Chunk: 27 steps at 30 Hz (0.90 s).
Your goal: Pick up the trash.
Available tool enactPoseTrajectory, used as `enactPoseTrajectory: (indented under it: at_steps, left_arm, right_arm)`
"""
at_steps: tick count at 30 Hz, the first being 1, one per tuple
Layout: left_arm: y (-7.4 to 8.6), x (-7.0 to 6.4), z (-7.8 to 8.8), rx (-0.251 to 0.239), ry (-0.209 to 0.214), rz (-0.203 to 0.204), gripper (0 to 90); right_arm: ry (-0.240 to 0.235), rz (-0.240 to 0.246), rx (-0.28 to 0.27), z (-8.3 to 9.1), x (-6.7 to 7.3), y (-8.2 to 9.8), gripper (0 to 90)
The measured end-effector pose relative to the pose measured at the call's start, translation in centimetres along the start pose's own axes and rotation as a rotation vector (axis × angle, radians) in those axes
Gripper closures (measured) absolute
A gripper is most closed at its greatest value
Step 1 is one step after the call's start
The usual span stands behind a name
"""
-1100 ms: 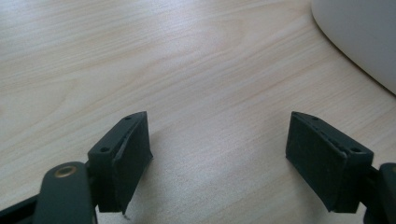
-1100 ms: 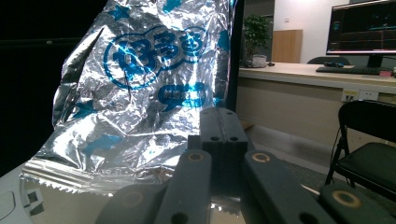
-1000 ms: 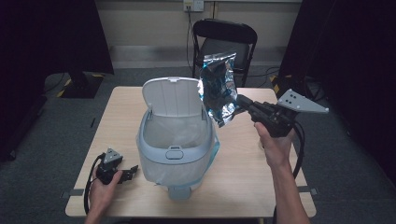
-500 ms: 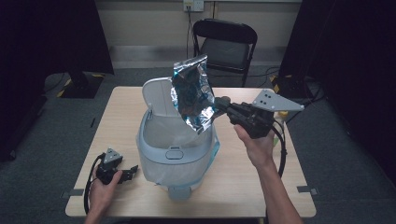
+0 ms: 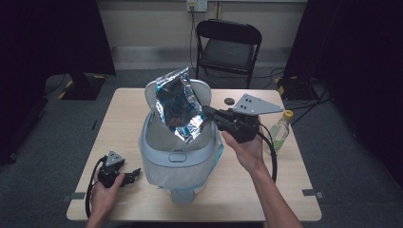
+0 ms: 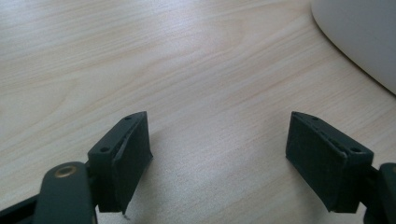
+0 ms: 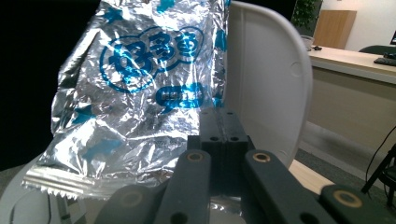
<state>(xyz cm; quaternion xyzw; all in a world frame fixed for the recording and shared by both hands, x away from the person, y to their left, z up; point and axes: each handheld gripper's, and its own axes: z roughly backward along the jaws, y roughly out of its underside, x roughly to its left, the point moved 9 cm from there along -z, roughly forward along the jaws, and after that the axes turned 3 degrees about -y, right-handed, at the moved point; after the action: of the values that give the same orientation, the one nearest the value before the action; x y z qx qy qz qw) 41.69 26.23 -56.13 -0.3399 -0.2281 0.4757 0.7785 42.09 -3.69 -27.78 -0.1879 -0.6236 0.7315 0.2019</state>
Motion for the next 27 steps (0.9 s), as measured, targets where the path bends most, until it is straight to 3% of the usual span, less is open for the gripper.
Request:
enactPoseTrajectory:
  at_steps: [17, 27]
  left_arm:
    - [0.0, 0.0, 0.0, 0.0, 0.0, 0.0, 21.4]
    - [0.0, 0.0, 0.0, 0.0, 0.0, 0.0, 21.4]
  right_arm:
    - [0.026, 0.016, 0.02, -0.88, 0.07, 0.47, 84.3]
    - [-0.004, -0.003, 0.024, -0.89, 0.15, 0.7, 82.9]
